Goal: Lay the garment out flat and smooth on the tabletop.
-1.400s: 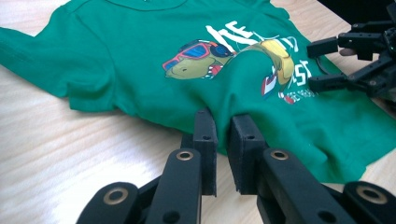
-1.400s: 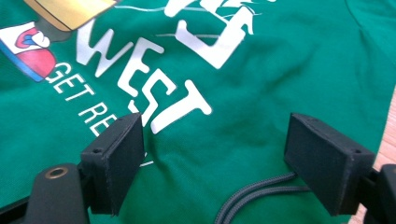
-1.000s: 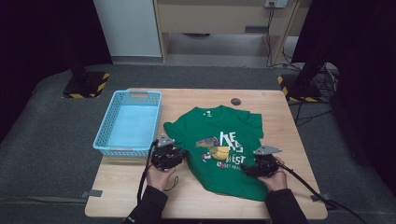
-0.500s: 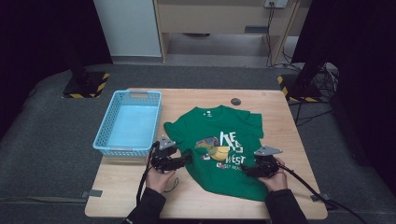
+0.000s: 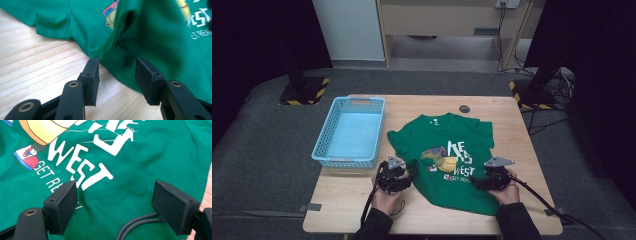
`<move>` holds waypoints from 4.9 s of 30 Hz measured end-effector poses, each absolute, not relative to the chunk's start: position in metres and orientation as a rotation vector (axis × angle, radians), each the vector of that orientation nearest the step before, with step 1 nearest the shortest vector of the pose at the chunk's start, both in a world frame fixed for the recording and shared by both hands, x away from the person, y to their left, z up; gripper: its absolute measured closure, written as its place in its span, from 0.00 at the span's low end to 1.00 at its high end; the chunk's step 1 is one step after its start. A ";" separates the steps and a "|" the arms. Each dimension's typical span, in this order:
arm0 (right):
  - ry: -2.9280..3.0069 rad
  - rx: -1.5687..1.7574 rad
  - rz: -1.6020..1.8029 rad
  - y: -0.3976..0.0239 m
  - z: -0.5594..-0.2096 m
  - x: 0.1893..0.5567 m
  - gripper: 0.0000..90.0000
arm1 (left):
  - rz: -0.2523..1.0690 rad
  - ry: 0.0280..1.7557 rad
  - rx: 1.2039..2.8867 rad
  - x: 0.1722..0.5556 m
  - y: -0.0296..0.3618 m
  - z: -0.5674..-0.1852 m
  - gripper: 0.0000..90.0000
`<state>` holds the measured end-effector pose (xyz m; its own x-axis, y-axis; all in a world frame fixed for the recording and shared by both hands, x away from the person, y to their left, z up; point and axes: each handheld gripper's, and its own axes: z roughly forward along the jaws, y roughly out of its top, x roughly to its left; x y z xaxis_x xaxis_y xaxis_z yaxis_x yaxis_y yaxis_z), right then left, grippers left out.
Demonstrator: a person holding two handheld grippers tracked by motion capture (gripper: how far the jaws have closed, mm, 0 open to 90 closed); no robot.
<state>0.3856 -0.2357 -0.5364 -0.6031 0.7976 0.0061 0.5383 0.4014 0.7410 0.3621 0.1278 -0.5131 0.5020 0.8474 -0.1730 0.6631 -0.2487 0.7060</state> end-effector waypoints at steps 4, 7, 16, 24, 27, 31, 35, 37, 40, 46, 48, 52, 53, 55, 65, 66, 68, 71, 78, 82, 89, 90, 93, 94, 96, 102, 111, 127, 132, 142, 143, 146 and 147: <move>2.314 1.156 1.030 -0.236 -0.536 0.385 0.22 | 0.297 1.251 1.985 0.368 0.128 -0.520 0.60; 2.314 1.155 1.030 -0.236 -0.536 0.385 0.22 | 0.294 1.257 1.978 0.372 0.127 -0.523 0.59; 2.312 1.157 1.031 -0.236 -0.537 0.385 0.22 | 0.384 1.237 2.023 0.373 0.123 -0.526 0.71; 2.308 1.160 1.031 -0.235 -0.537 0.384 0.22 | 0.411 1.206 2.054 0.367 0.117 -0.526 0.97; 2.308 1.162 1.031 -0.235 -0.537 0.384 0.22 | 0.409 1.212 2.056 0.365 0.117 -0.526 0.97; 2.308 1.160 1.030 -0.235 -0.537 0.384 0.22 | 0.379 1.223 2.048 0.355 0.127 -0.525 0.98; 2.308 1.160 1.031 -0.235 -0.537 0.383 0.22 | 0.332 1.232 2.044 0.341 0.142 -0.523 0.98; 2.310 1.158 1.031 -0.235 -0.537 0.383 0.22 | 0.315 1.236 2.038 0.334 0.148 -0.524 0.97; 2.310 1.159 1.031 -0.235 -0.537 0.382 0.22 | 0.306 1.250 2.041 0.328 0.154 -0.523 0.94; 2.312 1.155 1.032 -0.234 -0.537 0.381 0.22 | 0.295 1.249 2.005 0.327 0.154 -0.524 0.80; 2.312 1.155 1.032 -0.234 -0.537 0.381 0.22 | 0.297 1.243 2.001 0.327 0.152 -0.524 0.74; 2.313 1.154 1.032 -0.235 -0.537 0.381 0.22 | 0.291 1.252 1.980 0.334 0.154 -0.525 0.69; 2.313 1.154 1.032 -0.234 -0.537 0.381 0.22 | 0.292 1.249 1.972 0.335 0.155 -0.526 0.69; 2.313 1.154 1.032 -0.235 -0.537 0.381 0.22 | 0.290 1.238 1.980 0.335 0.154 -0.527 0.75; 2.313 1.155 1.033 -0.234 -0.537 0.381 0.22 | 0.309 1.237 2.020 0.325 0.150 -0.525 0.96; 2.313 1.155 1.033 -0.234 -0.537 0.381 0.22 | 0.304 1.241 2.023 0.323 0.151 -0.525 0.96; 2.313 1.156 1.033 -0.234 -0.537 0.380 0.22 | 0.295 1.244 2.023 0.318 0.155 -0.524 0.96; 2.314 1.154 1.032 -0.235 -0.537 0.380 0.22 | 0.282 1.249 2.025 0.308 0.163 -0.523 0.96; 2.319 1.153 1.036 -0.235 -0.537 0.378 0.21 | 0.233 1.262 2.016 0.284 0.181 -0.523 0.95; 2.322 1.152 1.036 -0.235 -0.537 0.373 0.20 | 0.226 1.259 2.024 0.277 0.181 -0.522 0.92; 2.353 1.142 1.019 -0.238 -0.535 0.365 0.16 | 0.227 1.237 2.017 0.273 0.179 -0.515 0.80; 2.364 1.140 1.011 -0.238 -0.534 0.364 0.15 | 0.241 1.239 1.999 0.275 0.180 -0.511 0.77; 2.370 1.125 1.009 -0.237 -0.531 0.363 0.13 | 0.276 1.231 1.951 0.282 0.182 -0.495 0.69; 2.368 1.123 1.019 -0.236 -0.529 0.362 0.13 | 0.296 1.226 1.938 0.285 0.181 -0.490 0.65; 2.367 1.115 1.035 -0.234 -0.526 0.360 0.12 | 0.335 1.199 1.925 0.292 0.179 -0.478 0.62; 2.396 1.091 1.017 -0.228 -0.526 0.353 0.07 | 0.388 1.164 1.893 0.328 0.166 -0.462 0.49; 2.427 1.089 0.971 -0.224 -0.533 0.349 0.04 | 0.443 1.196 1.971 0.387 0.134 -0.486 0.40; 2.443 1.087 0.982 -0.227 -0.535 0.347 0.01 | 0.437 1.235 2.099 0.431 0.127 -0.524 0.36; 2.460 1.080 0.974 -0.227 -0.535 0.346 0.01 | 0.492 1.223 2.138 0.435 0.123 -0.525 0.34; 2.536 1.008 0.958 -0.233 -0.532 0.343 0.01 | 0.518 1.278 2.118 0.457 0.124 -0.525 0.33; 2.542 1.002 0.957 -0.234 -0.532 0.343 0.01 | 0.518 1.283 2.113 0.459 0.125 -0.525 0.33; 2.551 0.996 0.952 -0.234 -0.532 0.343 0.01 | 0.527 1.298 2.105 0.461 0.126 -0.525 0.34; 2.549 1.000 0.952 -0.234 -0.532 0.343 0.01 | 0.526 1.310 2.105 0.460 0.127 -0.523 0.36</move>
